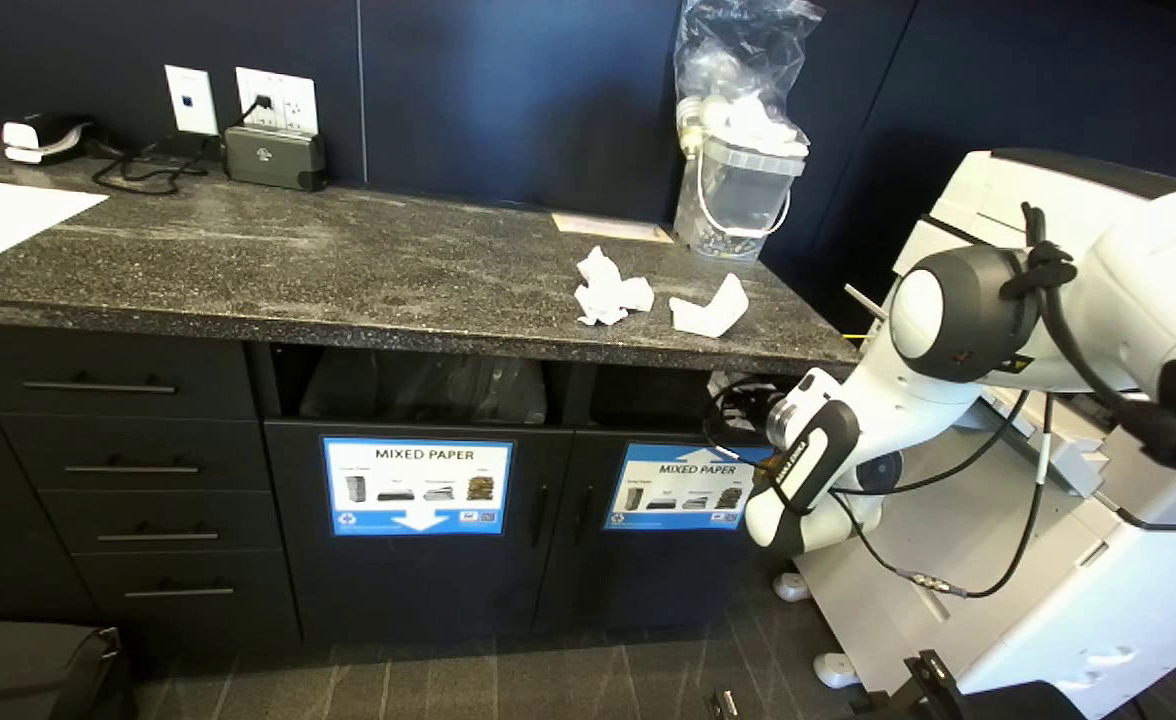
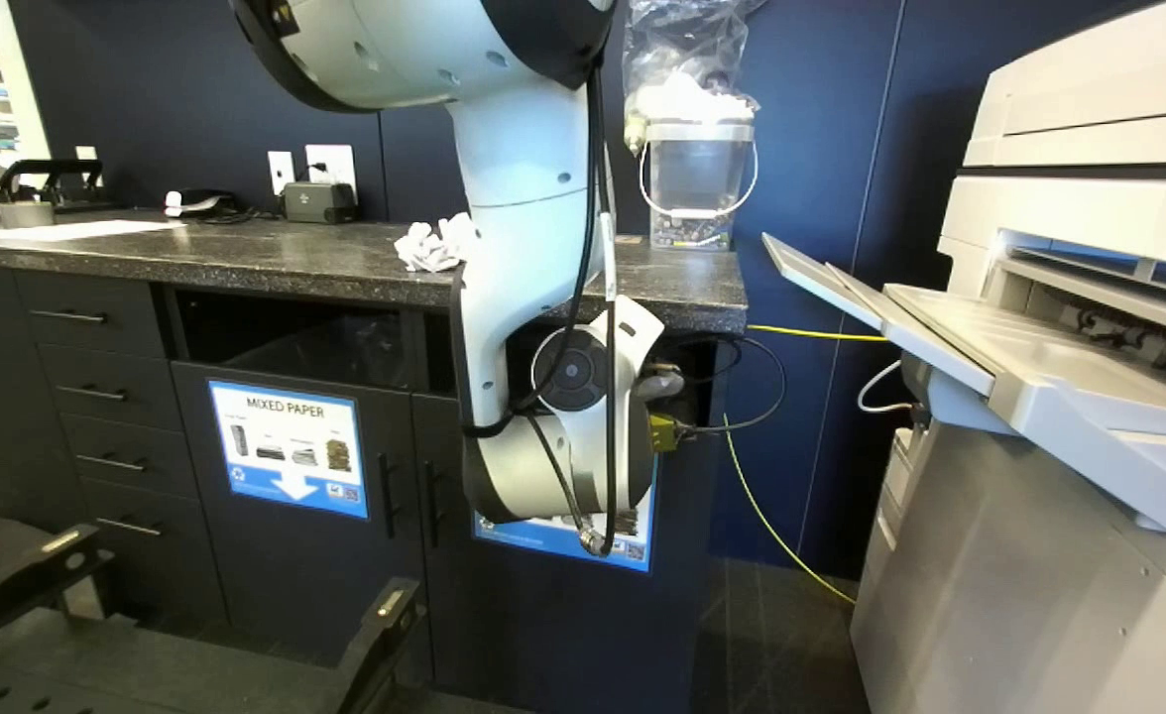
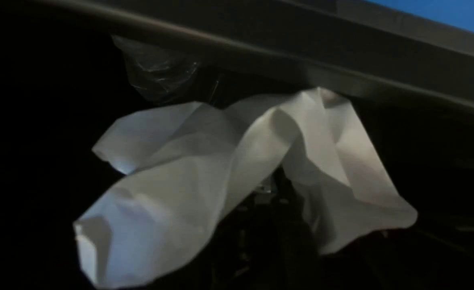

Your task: Put the tissues into the rubbish bin.

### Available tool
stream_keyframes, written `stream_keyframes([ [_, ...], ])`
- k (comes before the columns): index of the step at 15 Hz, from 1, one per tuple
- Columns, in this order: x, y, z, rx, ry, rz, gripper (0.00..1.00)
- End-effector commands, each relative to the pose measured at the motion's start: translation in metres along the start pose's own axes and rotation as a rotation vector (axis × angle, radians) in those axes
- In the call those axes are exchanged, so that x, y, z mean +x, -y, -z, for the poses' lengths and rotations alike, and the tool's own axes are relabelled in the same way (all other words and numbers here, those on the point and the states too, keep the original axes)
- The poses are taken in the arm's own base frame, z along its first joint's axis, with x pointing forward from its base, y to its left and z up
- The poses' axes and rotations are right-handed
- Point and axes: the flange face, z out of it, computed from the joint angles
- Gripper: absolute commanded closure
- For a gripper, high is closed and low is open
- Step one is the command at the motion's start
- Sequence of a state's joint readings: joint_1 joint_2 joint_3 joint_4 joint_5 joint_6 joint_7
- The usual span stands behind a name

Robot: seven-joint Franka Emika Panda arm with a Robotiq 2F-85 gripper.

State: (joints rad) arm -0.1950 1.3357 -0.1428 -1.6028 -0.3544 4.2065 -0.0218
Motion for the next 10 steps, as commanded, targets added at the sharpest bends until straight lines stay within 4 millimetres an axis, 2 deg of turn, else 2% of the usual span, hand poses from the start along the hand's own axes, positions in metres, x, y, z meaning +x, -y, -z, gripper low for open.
stream_keyframes([
  [1, 0.004, -0.014, -0.015, 0.027, -0.066, -0.009, 0.90],
  [10, 0.007, -0.023, -0.029, 0.067, -0.091, -0.032, 0.90],
])
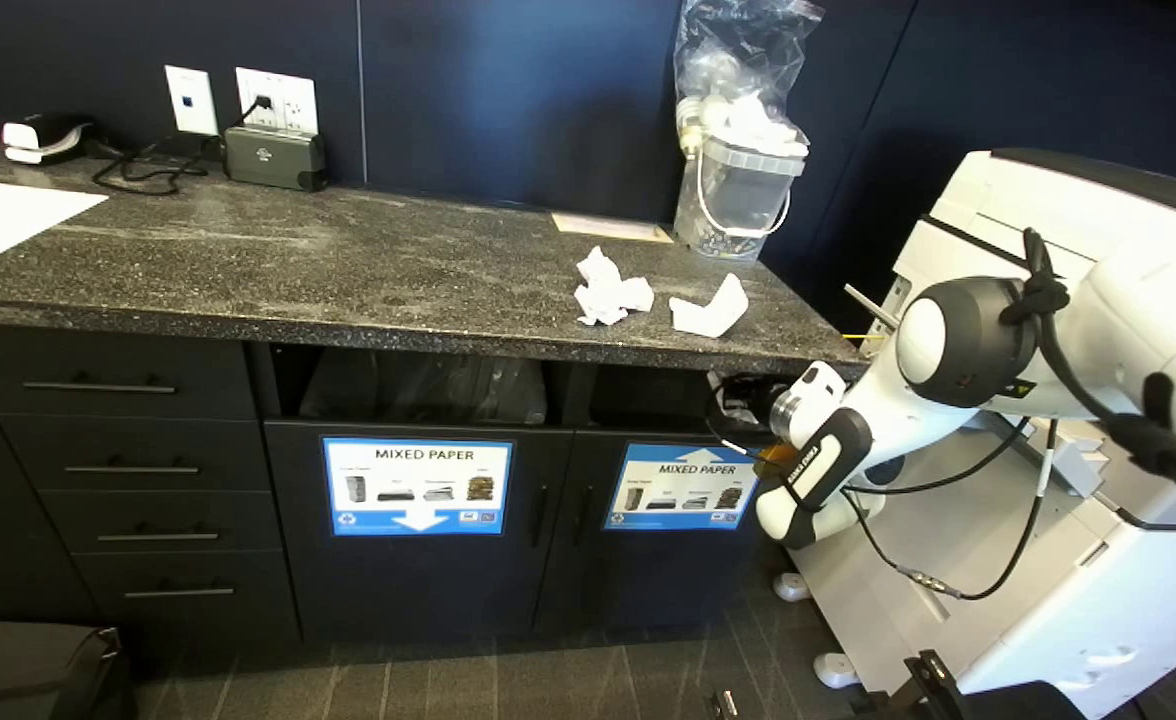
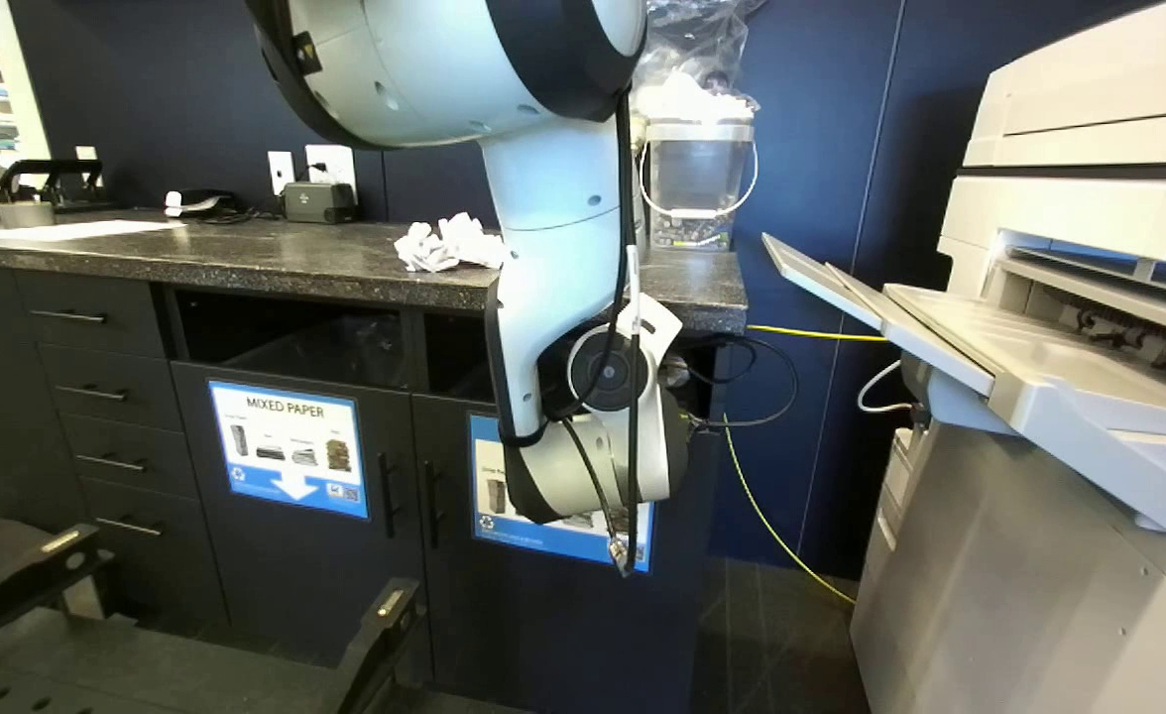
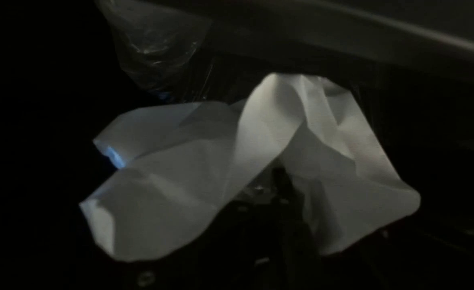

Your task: Put the tissues into the rubbish bin.

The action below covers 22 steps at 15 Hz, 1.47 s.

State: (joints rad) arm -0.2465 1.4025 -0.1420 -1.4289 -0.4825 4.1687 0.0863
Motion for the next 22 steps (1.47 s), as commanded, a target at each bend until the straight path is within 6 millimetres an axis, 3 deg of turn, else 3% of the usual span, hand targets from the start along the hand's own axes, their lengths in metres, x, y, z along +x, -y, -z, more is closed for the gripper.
stream_keyframes([
  [1, 0.003, -0.005, -0.009, 0.019, -0.046, -0.015, 0.90],
  [2, 0.002, -0.005, -0.009, 0.023, -0.043, -0.014, 0.81],
  [3, 0.001, -0.005, -0.010, 0.025, -0.042, -0.015, 0.64],
  [12, -0.006, 0.000, -0.007, 0.027, -0.015, -0.034, 0.00],
  [22, -0.029, 0.017, 0.027, -0.006, 0.045, -0.065, 0.00],
])
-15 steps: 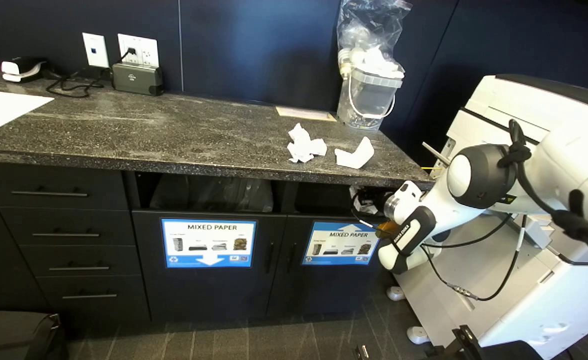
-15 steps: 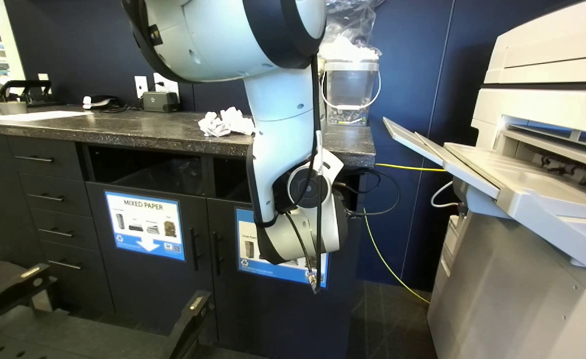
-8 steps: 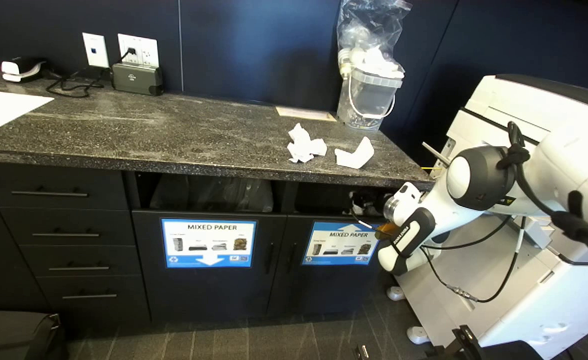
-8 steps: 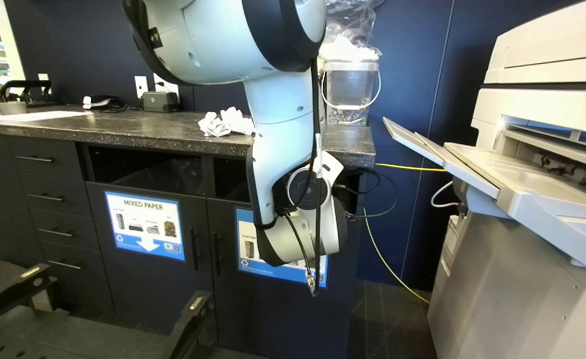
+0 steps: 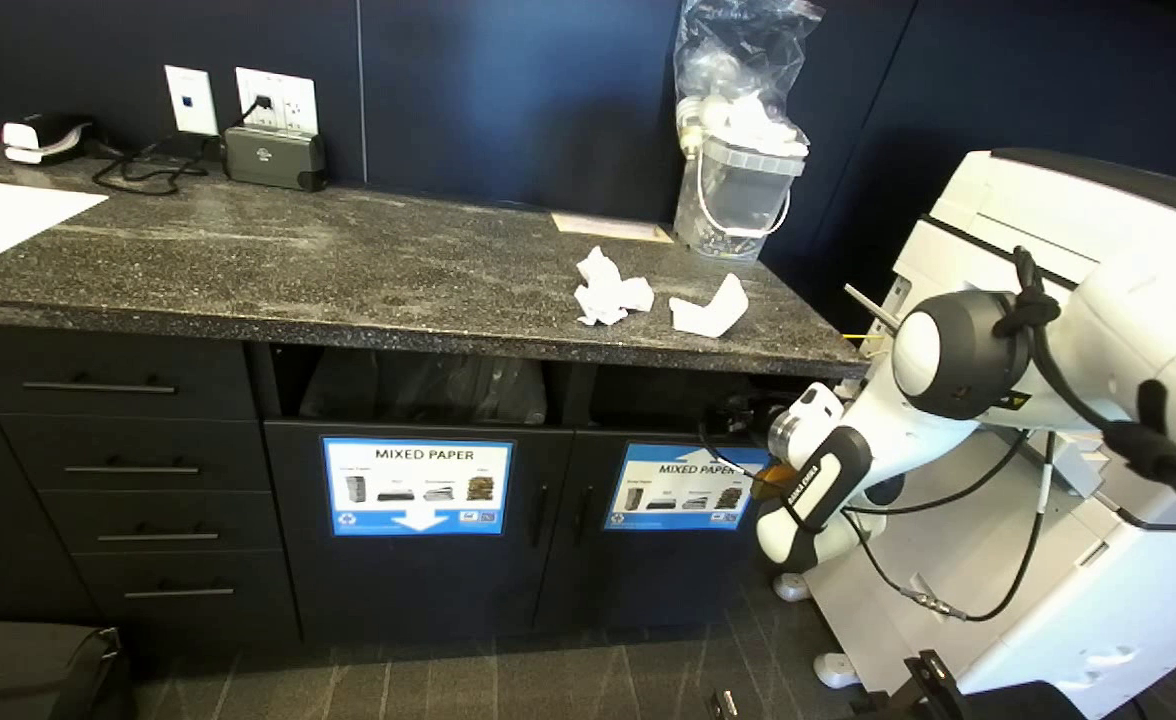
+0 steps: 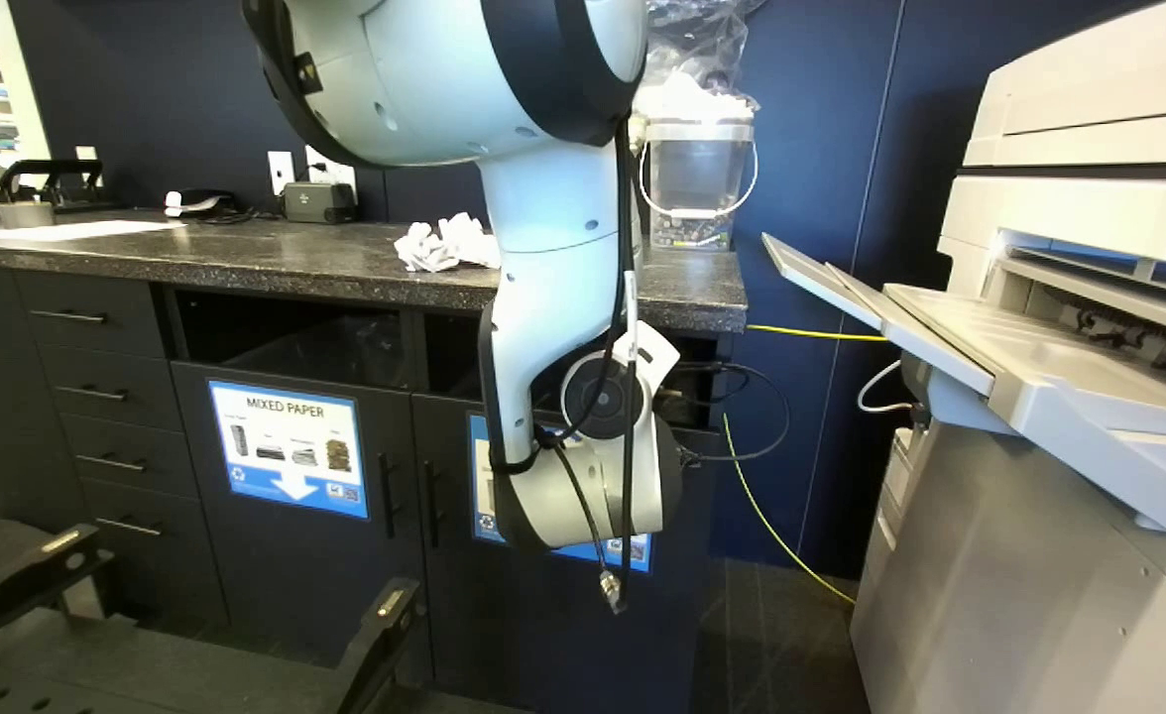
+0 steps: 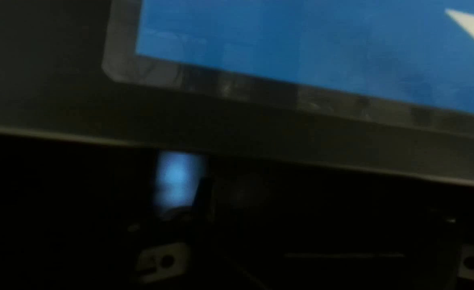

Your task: Put the tissues into the rubbish bin.

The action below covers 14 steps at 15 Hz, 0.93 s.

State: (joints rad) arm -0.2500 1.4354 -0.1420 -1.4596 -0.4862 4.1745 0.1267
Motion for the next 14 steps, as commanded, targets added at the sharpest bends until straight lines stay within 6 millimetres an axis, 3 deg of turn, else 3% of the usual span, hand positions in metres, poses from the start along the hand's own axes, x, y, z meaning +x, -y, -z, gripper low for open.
stream_keyframes([
  [1, 0.001, 0.008, 0.024, -0.030, -0.008, 0.000, 0.00],
  [2, 0.000, 0.009, 0.032, -0.045, -0.010, 0.006, 0.00],
  [3, 0.008, 0.008, 0.022, -0.057, -0.005, 0.026, 0.00],
  [5, 0.014, 0.011, 0.037, -0.082, 0.009, 0.062, 0.00],
  [7, 0.031, 0.009, 0.036, -0.106, 0.019, 0.107, 0.00],
  [10, 0.049, 0.008, 0.061, -0.132, 0.052, 0.158, 0.00],
  [14, 0.047, 0.003, 0.103, -0.158, 0.190, 0.155, 0.00],
])
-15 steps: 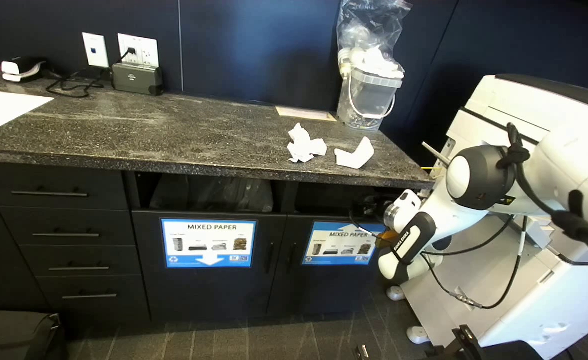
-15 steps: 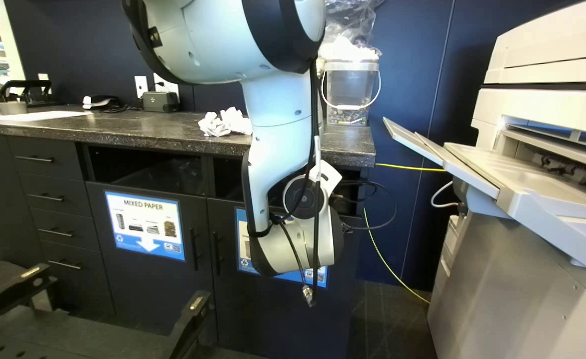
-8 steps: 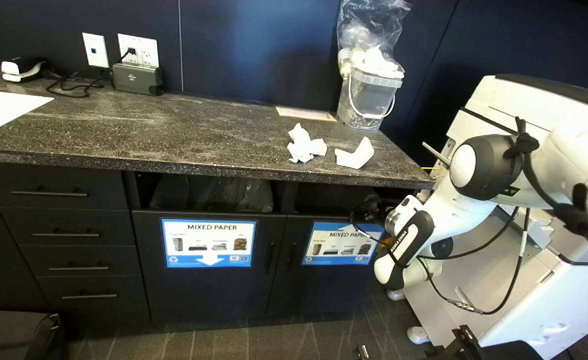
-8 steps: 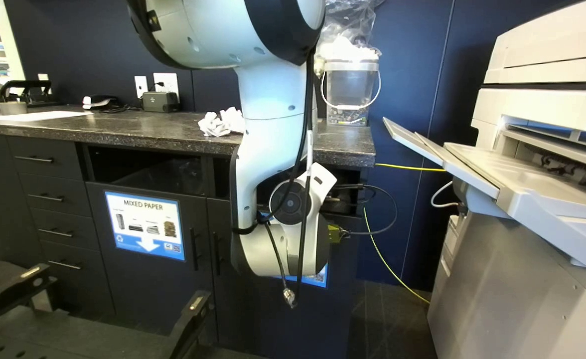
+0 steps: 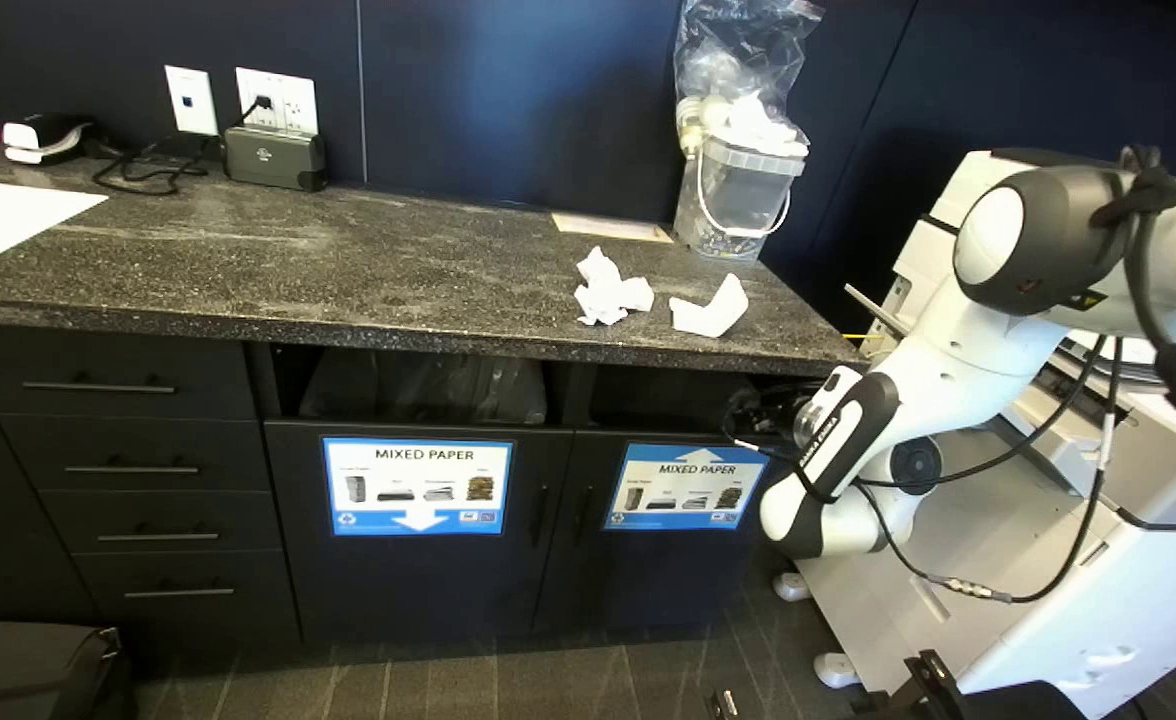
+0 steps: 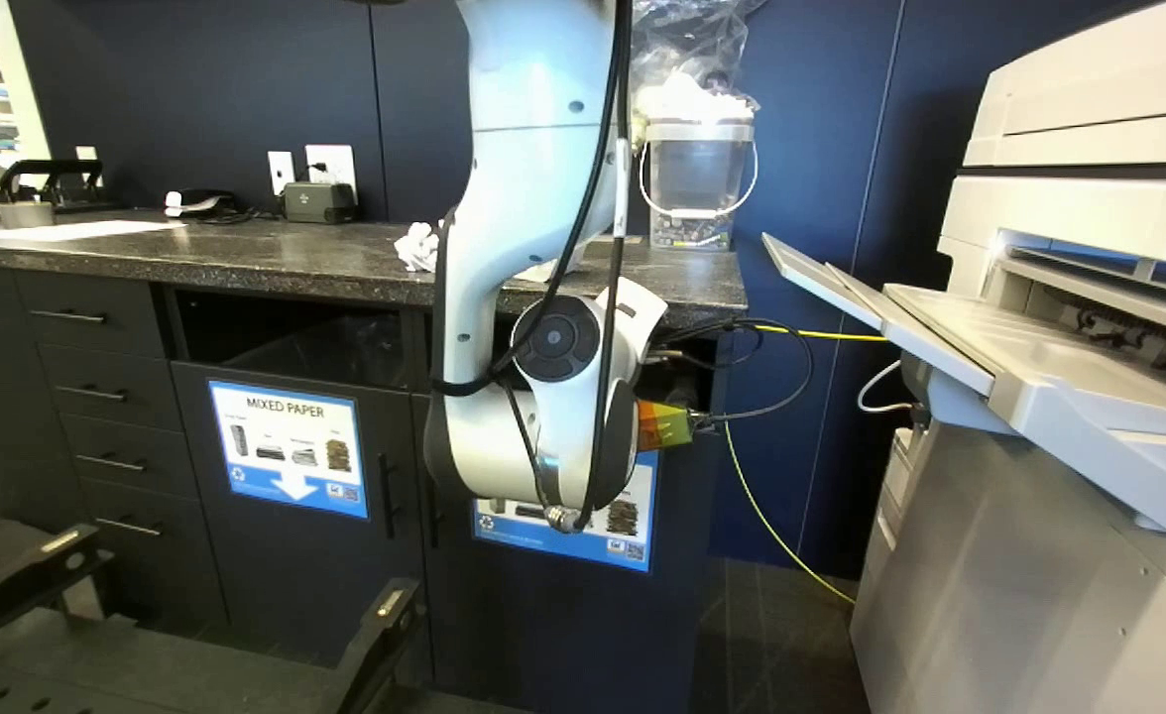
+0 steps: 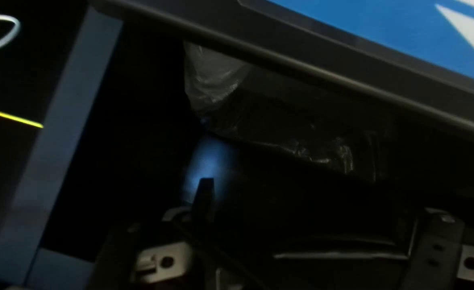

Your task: Put the tissues into the rubbish bin.

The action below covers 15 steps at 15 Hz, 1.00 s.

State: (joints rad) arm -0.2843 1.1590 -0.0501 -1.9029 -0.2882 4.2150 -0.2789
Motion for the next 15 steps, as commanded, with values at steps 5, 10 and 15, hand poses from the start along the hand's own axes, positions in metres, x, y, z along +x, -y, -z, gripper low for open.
stream_keyframes([
  [5, 0.012, -0.024, 0.096, -0.024, 0.298, 0.031, 0.00],
  [10, 0.035, -0.039, 0.146, -0.015, 0.569, 0.036, 0.00],
  [15, 0.054, -0.056, 0.196, -0.004, 0.856, 0.016, 0.00],
])
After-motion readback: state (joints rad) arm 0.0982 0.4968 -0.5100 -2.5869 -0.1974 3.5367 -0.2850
